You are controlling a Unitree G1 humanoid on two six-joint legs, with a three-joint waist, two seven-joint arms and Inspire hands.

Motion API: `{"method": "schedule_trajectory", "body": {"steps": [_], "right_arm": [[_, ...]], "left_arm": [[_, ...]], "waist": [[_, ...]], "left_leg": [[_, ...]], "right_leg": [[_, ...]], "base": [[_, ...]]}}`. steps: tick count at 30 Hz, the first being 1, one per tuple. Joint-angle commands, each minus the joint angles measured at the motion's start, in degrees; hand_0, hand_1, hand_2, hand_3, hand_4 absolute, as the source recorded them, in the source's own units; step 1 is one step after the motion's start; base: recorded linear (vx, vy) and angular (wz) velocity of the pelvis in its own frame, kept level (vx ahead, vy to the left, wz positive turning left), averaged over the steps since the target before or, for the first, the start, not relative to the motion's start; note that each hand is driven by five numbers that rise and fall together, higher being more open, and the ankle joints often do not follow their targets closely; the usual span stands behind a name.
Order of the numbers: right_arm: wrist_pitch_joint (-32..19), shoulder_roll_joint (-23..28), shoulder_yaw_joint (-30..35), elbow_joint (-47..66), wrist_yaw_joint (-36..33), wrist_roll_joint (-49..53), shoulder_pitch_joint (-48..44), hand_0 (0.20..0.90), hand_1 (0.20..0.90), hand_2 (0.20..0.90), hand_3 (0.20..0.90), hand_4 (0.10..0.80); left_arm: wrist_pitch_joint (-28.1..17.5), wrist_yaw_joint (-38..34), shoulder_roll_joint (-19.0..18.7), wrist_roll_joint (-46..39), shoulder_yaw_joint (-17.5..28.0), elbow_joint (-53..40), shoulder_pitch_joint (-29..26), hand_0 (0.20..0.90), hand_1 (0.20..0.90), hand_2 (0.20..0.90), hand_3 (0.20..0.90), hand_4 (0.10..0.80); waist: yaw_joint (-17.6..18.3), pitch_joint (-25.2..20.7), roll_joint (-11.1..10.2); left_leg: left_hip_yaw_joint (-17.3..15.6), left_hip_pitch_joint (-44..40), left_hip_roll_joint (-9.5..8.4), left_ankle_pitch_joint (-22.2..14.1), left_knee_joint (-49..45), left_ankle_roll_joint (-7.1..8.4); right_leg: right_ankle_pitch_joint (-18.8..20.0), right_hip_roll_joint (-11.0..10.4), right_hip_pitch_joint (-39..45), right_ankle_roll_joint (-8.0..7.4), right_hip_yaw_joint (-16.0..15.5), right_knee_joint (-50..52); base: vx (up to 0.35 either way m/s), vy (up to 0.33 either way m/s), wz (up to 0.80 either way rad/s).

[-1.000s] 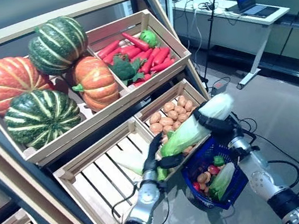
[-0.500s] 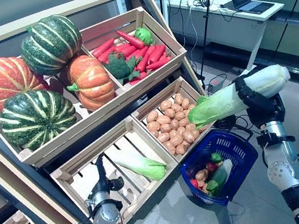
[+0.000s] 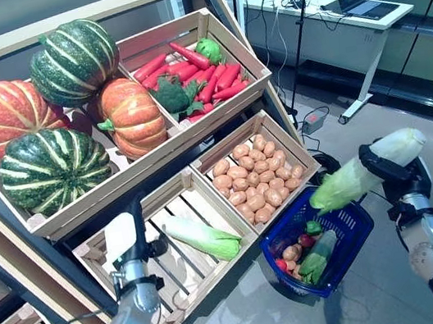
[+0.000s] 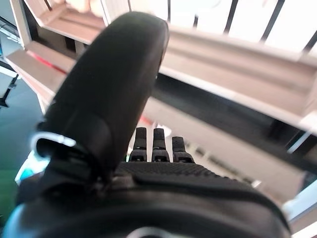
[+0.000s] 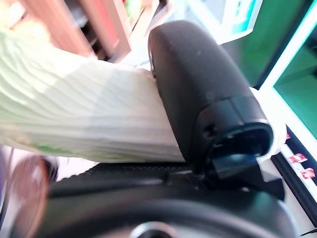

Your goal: Put vegetables into the basket

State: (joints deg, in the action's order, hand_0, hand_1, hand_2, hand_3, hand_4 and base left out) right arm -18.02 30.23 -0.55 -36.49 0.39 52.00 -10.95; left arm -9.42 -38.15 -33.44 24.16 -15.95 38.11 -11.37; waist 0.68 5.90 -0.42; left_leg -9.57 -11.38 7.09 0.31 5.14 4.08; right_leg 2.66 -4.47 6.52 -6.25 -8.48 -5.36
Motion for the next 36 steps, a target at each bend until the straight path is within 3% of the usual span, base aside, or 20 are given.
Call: {"method": "schedule_trajectory", "body": {"steps": [1, 2, 5, 9, 11, 16, 22, 28, 29, 36], "right_arm": [[-3.8, 5.0, 0.6, -0.6, -2.8, -3.0, -9.8, 0.3, 0.3, 0.3, 0.3, 0.4], [-3.4, 5.2, 0.3, -1.3, -3.3, -3.0, -10.3, 0.3, 0.3, 0.3, 0.3, 0.4], [-3.6, 7.6, -2.6, -8.1, -3.8, -1.9, -19.7, 0.3, 0.3, 0.3, 0.3, 0.4], [-3.5, 10.8, -4.4, -13.6, -2.4, 1.1, -30.9, 0.3, 0.3, 0.3, 0.3, 0.4], [-5.1, 11.9, -7.5, -19.7, -0.4, 3.4, -38.9, 0.3, 0.3, 0.3, 0.3, 0.4], [-3.7, 11.9, -11.4, -22.8, -2.1, 4.6, -47.4, 0.3, 0.3, 0.3, 0.3, 0.4], [-2.1, 12.1, -13.7, -26.7, -3.2, 4.9, -54.4, 0.3, 0.3, 0.3, 0.3, 0.4], [-1.9, 11.7, -15.7, -27.0, -2.8, 3.4, -57.5, 0.3, 0.3, 0.3, 0.3, 0.4], [-1.2, 11.8, -16.4, -26.3, -3.5, 2.7, -57.8, 0.3, 0.3, 0.3, 0.3, 0.4], [1.8, 11.9, -17.9, -28.2, -3.8, 2.0, -59.9, 0.3, 0.3, 0.3, 0.3, 0.4]], "left_arm": [[-4.1, -5.2, -6.7, 4.7, -2.9, -1.9, -12.2, 0.9, 0.9, 0.9, 0.9, 0.8], [-4.0, -5.3, -7.3, 4.9, -3.4, -1.8, -12.8, 0.9, 0.9, 0.9, 0.9, 0.8], [-6.7, -5.4, -10.1, 2.1, -7.3, 1.5, -22.2, 0.9, 0.9, 0.9, 0.9, 0.8], [-6.7, -8.4, -12.3, -0.6, -9.6, 5.5, -31.5, 0.9, 0.9, 0.9, 0.9, 0.8], [-8.2, -12.2, -12.4, -1.7, -12.0, 10.1, -38.0, 0.9, 0.9, 0.9, 0.9, 0.8], [-9.5, -14.2, -13.2, -1.4, -14.5, 12.2, -46.2, 0.9, 0.9, 0.9, 0.9, 0.8], [-7.1, -14.9, -14.8, -0.7, -17.5, 11.0, -52.1, 0.9, 0.9, 0.9, 0.9, 0.8], [-7.1, -15.7, -16.6, -0.8, -18.6, 10.9, -55.3, 0.9, 0.9, 0.9, 0.9, 0.8], [-6.3, -16.4, -17.9, -0.4, -19.0, 9.9, -55.6, 0.9, 0.9, 0.9, 0.9, 0.8], [-5.8, -17.8, -19.3, -0.6, -19.5, 10.2, -56.7, 0.9, 0.9, 0.9, 0.9, 0.8]], "waist": [[0.0, -0.8, -1.2], [0.0, -0.7, -1.1], [0.2, 3.1, 0.5], [0.7, 8.9, 2.5], [0.7, 13.2, 4.1], [0.6, 17.5, 6.2], [-0.1, 20.7, 7.5], [0.0, 22.9, 8.1], [0.1, 23.2, 8.1], [-0.3, 23.9, 8.2]], "left_leg": [[1.2, 1.1, 0.56, -0.3, -0.1, 0.89], [1.2, 1.2, 0.54, -0.3, -0.2, 0.92], [2.1, 5.7, 0.58, 0.0, -2.1, 1.53], [3.2, 12.6, 0.21, 1.0, -5.1, 2.03], [4.3, 18.6, -0.59, 2.2, -8.0, 2.34], [5.3, 28.1, -2.51, 1.4, -15.5, 2.3], [4.2, 37.1, -3.47, -1.8, -26.5, 1.91], [3.9, 45.9, -2.14, -5.6, -37.4, 1.26], [3.8, 48.4, -1.52, -9.0, -42.0, 1.09], [4.3, 56.1, 0.27, -12.9, -51.7, -0.06]], "right_leg": [[-0.4, -3.4, 3.1, -0.52, -2.1, 0.6], [-0.4, -3.4, 3.0, -0.51, -2.1, 0.7], [-1.2, -3.7, -1.7, -0.07, -1.9, 3.3], [-2.0, -4.2, -8.6, 0.62, -2.3, 7.6], [-2.2, -4.8, -14.8, 1.26, -2.6, 12.1], [-5.3, -6.3, -25.7, 2.16, -2.4, 23.2], [-9.7, -8.6, -35.7, 2.85, -2.1, 36.2], [-13.0, -9.7, -44.4, 4.13, 0.1, 47.3], [-15.8, -9.7, -47.0, 4.16, 1.5, 51.5], [-18.5, -10.1, -54.7, 5.1, 3.1, 60.1]], "base": [[0.046, -0.044, 0.0], [-0.007, -0.031, 0.01], [-0.233, -0.007, -0.04], [-0.411, 0.049, 0.06], [-0.396, 0.072, 0.09], [-0.206, 0.041, 0.07], [-0.128, 0.057, 0.11], [-0.054, 0.039, 0.07], [0.014, 0.047, 0.06], [-0.017, 0.034, -0.04]]}}
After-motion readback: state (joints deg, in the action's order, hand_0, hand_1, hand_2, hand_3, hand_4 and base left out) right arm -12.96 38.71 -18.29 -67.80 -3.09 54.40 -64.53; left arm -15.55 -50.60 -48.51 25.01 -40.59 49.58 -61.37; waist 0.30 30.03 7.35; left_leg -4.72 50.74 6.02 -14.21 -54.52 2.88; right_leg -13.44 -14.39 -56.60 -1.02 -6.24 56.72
